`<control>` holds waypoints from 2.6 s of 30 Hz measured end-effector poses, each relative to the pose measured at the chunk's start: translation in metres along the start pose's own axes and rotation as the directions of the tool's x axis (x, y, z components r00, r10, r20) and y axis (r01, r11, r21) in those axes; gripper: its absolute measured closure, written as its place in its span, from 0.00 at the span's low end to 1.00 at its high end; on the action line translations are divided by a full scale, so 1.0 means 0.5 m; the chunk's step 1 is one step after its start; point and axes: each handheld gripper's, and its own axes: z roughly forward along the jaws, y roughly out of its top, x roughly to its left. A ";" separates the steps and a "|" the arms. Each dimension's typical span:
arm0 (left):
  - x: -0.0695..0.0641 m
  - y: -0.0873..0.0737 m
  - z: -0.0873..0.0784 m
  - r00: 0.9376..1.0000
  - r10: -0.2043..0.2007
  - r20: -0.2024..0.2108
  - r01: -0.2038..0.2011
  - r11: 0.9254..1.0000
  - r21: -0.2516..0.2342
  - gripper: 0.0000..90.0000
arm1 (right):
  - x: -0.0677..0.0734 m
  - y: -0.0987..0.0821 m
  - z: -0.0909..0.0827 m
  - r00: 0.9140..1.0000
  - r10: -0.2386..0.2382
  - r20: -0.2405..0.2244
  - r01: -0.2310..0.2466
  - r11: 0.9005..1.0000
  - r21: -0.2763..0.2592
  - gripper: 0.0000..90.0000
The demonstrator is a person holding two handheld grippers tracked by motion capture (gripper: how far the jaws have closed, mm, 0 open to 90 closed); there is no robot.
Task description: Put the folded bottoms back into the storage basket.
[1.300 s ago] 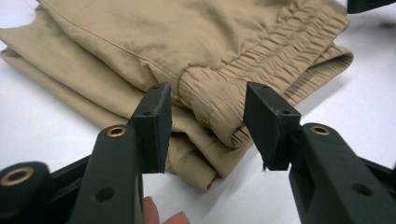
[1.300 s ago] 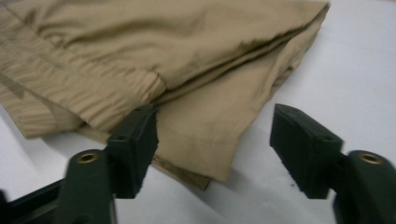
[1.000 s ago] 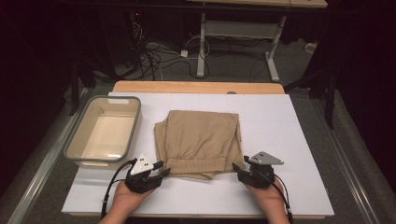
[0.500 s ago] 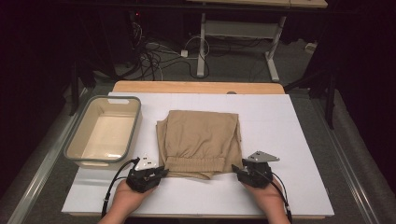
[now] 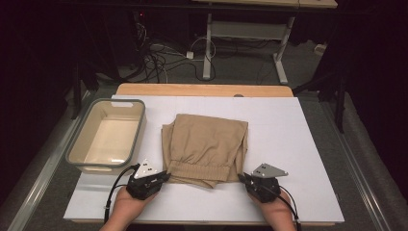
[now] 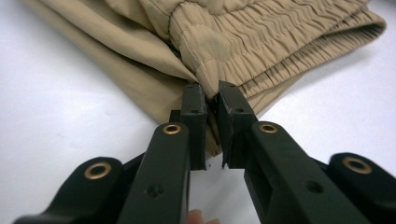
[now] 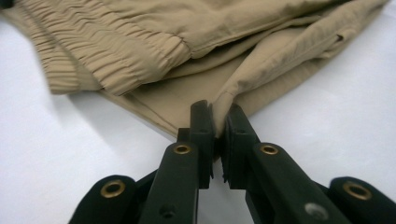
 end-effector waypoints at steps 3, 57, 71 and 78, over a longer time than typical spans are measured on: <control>0.002 -0.002 -0.007 1.000 0.003 0.005 -0.003 1.000 -0.007 0.89 | 0.011 -0.005 -0.008 1.000 -0.012 -0.001 0.012 1.000 -0.001 0.96; 0.005 -0.011 -0.022 1.000 -0.015 -0.004 0.015 1.000 0.011 0.53 | 0.054 -0.055 -0.104 1.000 -0.001 -0.018 -0.002 0.987 -0.164 0.45; 0.016 -0.016 -0.013 0.984 -0.174 0.021 0.172 0.983 0.068 0.51 | 0.054 -0.057 -0.102 1.000 -0.006 0.003 0.007 0.986 -0.166 0.44; 0.010 -0.019 -0.010 0.980 -0.179 0.092 0.173 0.983 0.068 0.76 | 0.055 -0.057 -0.101 1.000 -0.007 0.008 0.008 0.986 -0.168 0.43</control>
